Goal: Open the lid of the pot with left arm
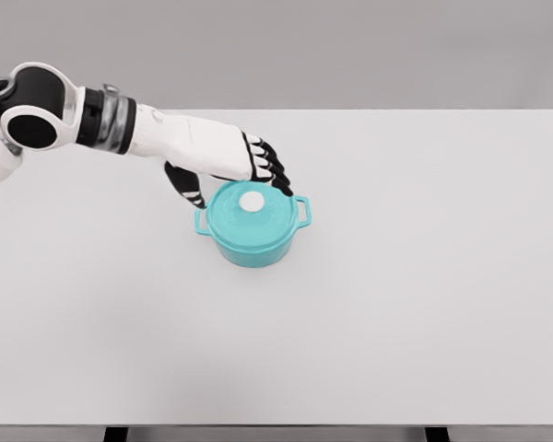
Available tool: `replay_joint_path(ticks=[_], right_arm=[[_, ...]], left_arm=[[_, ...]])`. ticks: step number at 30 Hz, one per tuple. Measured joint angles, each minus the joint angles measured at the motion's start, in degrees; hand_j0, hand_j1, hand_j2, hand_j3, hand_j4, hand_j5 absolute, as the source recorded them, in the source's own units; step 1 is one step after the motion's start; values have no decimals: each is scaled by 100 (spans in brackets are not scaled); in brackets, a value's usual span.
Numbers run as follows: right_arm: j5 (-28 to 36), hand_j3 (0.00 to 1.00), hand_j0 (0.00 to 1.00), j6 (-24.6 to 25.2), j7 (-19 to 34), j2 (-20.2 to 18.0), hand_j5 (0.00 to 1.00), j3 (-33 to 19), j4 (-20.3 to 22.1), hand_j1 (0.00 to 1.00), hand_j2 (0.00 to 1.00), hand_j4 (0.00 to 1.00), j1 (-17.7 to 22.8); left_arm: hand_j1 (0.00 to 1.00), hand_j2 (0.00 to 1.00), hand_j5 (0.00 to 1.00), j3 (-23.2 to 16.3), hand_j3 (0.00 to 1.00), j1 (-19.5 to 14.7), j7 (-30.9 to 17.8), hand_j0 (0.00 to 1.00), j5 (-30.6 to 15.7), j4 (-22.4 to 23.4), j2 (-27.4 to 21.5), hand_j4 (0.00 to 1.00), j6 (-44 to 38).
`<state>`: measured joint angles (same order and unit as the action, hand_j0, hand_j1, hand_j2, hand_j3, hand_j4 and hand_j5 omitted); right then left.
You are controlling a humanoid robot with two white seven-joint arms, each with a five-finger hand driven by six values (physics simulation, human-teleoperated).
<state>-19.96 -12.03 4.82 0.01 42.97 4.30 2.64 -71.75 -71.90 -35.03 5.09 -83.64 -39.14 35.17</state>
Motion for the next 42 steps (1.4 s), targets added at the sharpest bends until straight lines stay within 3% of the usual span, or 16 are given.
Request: replay_joint_path(ticks=[24, 42], right_arm=[[0, 100, 100, 0, 0, 0, 100, 0, 0, 100, 100, 100, 0], [0, 100, 100, 0, 0, 0, 100, 0, 0, 100, 100, 100, 0]], left_arm=[[100, 100, 100, 40, 100, 255, 0, 100, 821, 323, 539, 100, -3], [89, 89, 89, 38, 89, 413, 1, 89, 1035, 477, 666, 89, -3]])
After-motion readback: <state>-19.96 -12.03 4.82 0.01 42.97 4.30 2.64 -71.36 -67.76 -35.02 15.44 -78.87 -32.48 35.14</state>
